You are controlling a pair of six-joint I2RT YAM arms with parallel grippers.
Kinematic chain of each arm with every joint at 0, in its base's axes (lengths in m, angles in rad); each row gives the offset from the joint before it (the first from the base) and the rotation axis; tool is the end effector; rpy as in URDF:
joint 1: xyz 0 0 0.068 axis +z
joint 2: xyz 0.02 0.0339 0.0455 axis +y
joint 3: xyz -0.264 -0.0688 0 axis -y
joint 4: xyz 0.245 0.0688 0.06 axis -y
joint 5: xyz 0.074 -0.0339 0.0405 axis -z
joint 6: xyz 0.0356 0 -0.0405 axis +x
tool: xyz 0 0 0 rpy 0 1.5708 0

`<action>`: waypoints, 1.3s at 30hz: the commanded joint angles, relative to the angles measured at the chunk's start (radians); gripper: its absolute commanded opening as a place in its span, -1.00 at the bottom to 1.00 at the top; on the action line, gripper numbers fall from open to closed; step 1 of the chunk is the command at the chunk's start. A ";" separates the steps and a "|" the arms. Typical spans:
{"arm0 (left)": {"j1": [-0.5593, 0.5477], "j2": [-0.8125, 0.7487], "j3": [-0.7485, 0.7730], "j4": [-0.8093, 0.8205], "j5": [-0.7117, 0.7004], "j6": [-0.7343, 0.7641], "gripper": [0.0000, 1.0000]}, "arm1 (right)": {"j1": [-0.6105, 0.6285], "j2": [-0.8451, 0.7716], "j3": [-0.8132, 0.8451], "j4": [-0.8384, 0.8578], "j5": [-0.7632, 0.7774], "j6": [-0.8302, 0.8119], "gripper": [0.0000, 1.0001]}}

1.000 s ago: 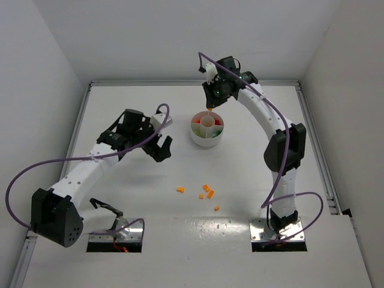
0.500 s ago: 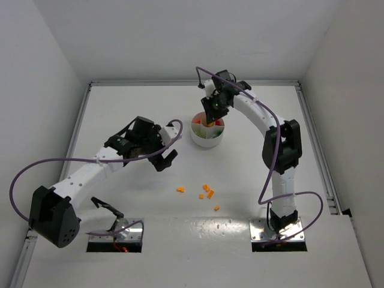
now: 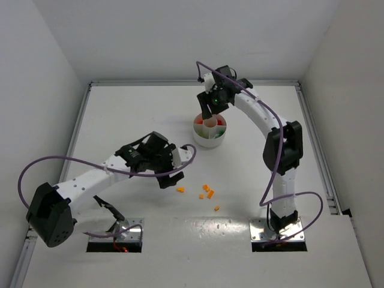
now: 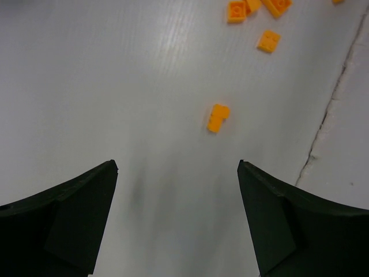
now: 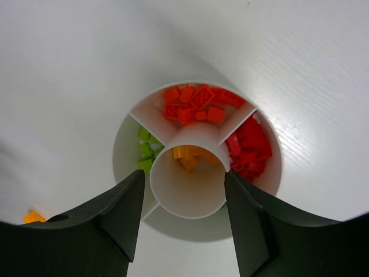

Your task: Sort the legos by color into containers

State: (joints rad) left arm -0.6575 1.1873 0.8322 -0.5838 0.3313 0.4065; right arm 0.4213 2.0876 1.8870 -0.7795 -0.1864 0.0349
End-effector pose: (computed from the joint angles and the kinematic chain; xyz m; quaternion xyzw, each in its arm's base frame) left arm 0.1792 -0.1530 0.2425 0.5197 0.7819 -0.1939 0.2844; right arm 0.4200 0.1954 0.2625 -0.2095 0.9296 0.1523 0.2622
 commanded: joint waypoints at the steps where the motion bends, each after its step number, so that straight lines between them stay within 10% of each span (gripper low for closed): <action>1: -0.068 0.000 -0.024 0.004 0.025 0.048 0.79 | -0.013 -0.115 0.083 0.051 0.011 0.022 0.16; 14: -0.220 0.208 -0.071 0.150 -0.043 0.069 0.61 | -0.124 -0.260 -0.045 0.060 0.059 0.049 0.14; 33: -0.234 0.364 -0.081 0.253 -0.135 0.167 -0.78 | -0.207 -0.301 -0.098 0.042 0.050 0.040 0.14; 39: -0.162 0.333 0.089 0.135 -0.017 0.180 -0.88 | -0.216 -0.281 -0.080 0.042 0.041 0.040 0.14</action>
State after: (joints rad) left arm -0.8524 1.5417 0.7994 -0.4057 0.2440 0.5640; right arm 0.2111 1.8362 1.7859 -0.7456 -0.1329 0.0723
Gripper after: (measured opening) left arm 0.230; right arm 0.570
